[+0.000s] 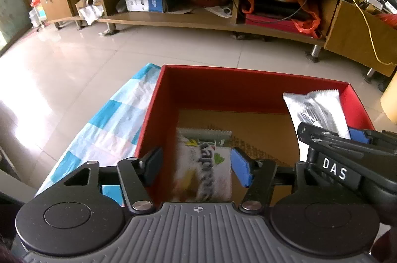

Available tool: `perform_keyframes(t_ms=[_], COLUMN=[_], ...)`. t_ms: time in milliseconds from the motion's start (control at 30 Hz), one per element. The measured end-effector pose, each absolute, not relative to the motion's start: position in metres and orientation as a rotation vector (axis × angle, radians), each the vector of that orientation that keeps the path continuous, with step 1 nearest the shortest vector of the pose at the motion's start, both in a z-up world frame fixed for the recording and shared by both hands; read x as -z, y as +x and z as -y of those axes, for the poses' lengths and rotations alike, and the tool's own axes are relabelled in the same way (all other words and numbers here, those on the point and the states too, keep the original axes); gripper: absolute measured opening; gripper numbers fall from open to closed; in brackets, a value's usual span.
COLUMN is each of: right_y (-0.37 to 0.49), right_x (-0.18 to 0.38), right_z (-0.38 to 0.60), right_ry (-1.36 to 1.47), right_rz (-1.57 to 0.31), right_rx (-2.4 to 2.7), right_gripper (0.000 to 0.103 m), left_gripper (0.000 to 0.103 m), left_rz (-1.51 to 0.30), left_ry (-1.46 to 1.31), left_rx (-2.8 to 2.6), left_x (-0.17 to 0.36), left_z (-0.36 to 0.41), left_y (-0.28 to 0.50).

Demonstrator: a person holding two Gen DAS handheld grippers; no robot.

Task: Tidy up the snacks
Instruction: 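Carry both packets into the red box and open both grippers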

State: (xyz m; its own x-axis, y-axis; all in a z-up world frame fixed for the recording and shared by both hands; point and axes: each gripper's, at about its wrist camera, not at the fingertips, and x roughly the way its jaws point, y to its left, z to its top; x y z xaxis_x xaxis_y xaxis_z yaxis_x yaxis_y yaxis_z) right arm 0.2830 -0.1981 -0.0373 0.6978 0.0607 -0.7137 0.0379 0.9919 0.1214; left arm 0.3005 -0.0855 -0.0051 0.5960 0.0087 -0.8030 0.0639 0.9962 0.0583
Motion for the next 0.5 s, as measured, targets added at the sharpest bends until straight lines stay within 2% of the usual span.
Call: perform_keyframes(t_ms=[200, 333, 500], right_y=[0.286, 0.286, 0.286], right_x=[0.044, 0.045, 0.044], right_z=[0.198, 0.198, 0.201], right_ry=[0.104, 0.099, 0.104], right_rz=[-0.805, -0.804, -0.799], right_rx=[0.014, 0.021, 0.025], right_gripper=[0.04, 0.048, 0.052], left_gripper=[0.079, 0.08, 0.082], left_rz=[-0.93, -0.928, -0.913], left_ry=[0.069, 0.065, 0.057], left_rx=[0.037, 0.042, 0.053], left_x=[0.003, 0.0, -0.005], left_z=[0.082, 0.08, 0.079], left_y=[0.3, 0.299, 0.296])
